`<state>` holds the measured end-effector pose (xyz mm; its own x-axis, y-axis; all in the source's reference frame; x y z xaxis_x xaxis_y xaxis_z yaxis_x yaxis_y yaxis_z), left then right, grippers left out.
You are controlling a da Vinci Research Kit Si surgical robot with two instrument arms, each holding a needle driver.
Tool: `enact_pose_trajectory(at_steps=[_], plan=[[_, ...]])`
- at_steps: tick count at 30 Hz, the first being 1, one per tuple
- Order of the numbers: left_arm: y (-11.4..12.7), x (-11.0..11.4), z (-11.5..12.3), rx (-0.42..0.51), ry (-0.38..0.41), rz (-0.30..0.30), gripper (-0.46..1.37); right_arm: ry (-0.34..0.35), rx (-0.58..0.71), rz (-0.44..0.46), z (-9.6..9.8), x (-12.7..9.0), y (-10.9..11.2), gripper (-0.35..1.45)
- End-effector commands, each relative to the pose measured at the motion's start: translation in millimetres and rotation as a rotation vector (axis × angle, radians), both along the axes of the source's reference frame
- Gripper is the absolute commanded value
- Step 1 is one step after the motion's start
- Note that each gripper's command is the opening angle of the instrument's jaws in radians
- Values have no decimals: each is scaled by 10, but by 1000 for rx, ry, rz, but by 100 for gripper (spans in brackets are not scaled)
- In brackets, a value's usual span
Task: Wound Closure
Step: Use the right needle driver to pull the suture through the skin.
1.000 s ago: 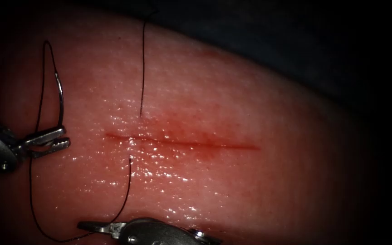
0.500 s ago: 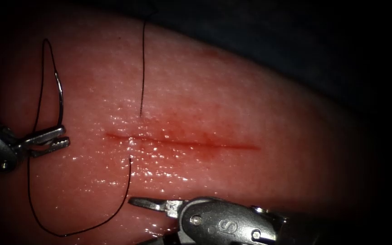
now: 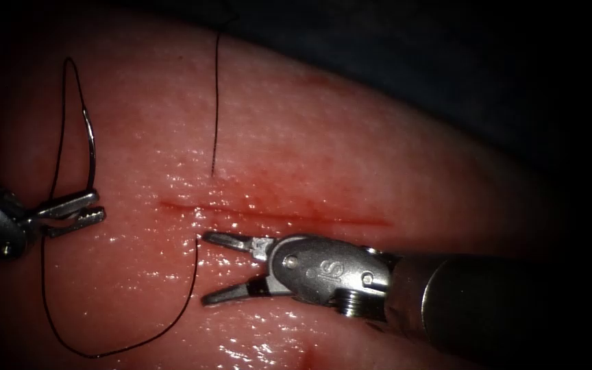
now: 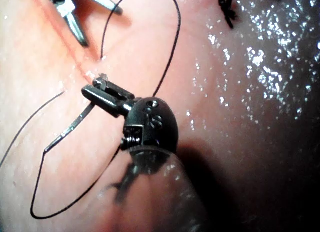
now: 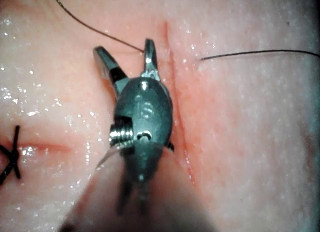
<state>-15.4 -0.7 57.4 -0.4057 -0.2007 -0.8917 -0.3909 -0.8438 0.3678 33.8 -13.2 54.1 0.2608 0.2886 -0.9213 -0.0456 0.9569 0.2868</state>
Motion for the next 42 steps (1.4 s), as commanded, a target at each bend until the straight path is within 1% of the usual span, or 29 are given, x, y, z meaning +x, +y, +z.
enact_pose_trajectory(at_steps=[1,5,6,7,8,9,10,17,21,31,42], plan=[[0,0,0,5,1,12,-35,6,-10,-7,2,1,0,105],[0,0,0,5,1,12,-35,5,-10,-4,12,6,1,95],[0,0,0,5,1,12,-35,5,-7,-2,14,7,1,89],[0,0,0,5,1,12,-35,5,-3,0,16,7,1,77],[0,0,0,5,2,12,-35,10,2,-6,18,6,0,44],[0,0,0,5,2,12,-35,19,15,-16,19,6,0,-1],[0,0,0,5,2,12,-35,26,21,-25,21,6,0,-35],[0,0,-1,4,1,9,-35,34,41,-42,38,8,-1,-35],[-1,1,-1,4,1,10,-35,24,57,-32,43,7,0,-35],[-1,1,-1,4,1,10,-35,28,75,-35,34,6,3,-35],[-1,1,-1,3,-1,7,-35,23,74,-39,35,6,1,-35]])
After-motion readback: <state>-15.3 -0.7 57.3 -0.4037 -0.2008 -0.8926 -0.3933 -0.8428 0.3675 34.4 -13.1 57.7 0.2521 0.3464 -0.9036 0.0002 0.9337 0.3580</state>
